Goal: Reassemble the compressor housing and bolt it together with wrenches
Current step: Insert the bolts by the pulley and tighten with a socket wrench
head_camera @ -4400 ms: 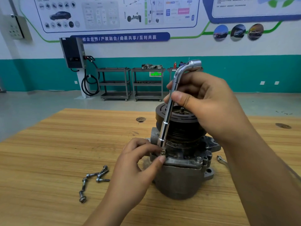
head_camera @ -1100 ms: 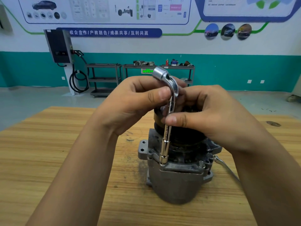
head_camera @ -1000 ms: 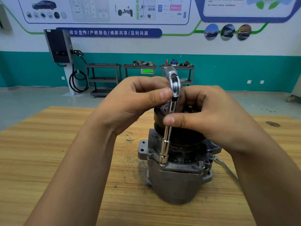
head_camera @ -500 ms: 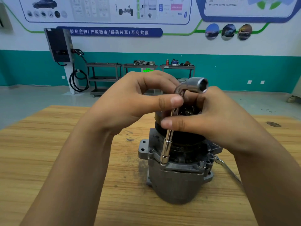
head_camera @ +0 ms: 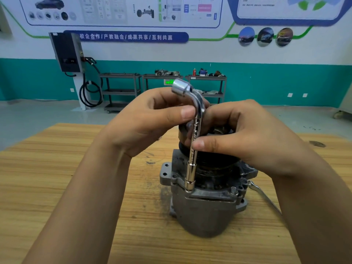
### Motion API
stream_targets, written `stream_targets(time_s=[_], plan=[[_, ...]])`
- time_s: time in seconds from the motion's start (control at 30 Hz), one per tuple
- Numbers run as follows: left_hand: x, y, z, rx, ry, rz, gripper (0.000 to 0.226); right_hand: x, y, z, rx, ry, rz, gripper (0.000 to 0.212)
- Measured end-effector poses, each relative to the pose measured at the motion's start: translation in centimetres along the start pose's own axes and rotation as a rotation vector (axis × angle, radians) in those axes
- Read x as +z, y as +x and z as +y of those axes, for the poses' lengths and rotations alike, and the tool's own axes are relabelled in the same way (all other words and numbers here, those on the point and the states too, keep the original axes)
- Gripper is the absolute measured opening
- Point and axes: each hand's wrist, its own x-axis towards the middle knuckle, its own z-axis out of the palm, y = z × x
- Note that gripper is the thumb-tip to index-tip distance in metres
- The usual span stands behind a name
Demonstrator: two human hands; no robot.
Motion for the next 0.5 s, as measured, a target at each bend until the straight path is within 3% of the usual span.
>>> stream_targets(time_s=[0.1, 0.2, 0.3, 0.4, 0.5], plan=[[0.3, 0.0, 0.3, -0.019, 0.05, 0.004, 0.084, 0.5, 0.0, -0.2, 0.006, -0.05, 0.052, 0.021], [0.7, 0.1, 0.4, -0.017, 0.05, 0.036, 0.092, 0.7, 0.0, -0.4, 0.009, -0.087, 0.074, 0.025], [1.2, 0.3, 0.2, -0.016, 0.045, 0.042, 0.078, 0.8, 0.1, -0.5, 0.012, -0.115, 0.084, 0.03], [1.4, 0.4, -0.2, -0.009, 0.029, -0.001, 0.045, 1.0, 0.1, -0.4, 0.012, -0.104, 0.089, 0.021], [0.9, 0.4, -0.6, -0.023, -0.003, 0.011, 0.042, 0.6, 0.0, -0.2, 0.007, -0.062, 0.029, 0.008]])
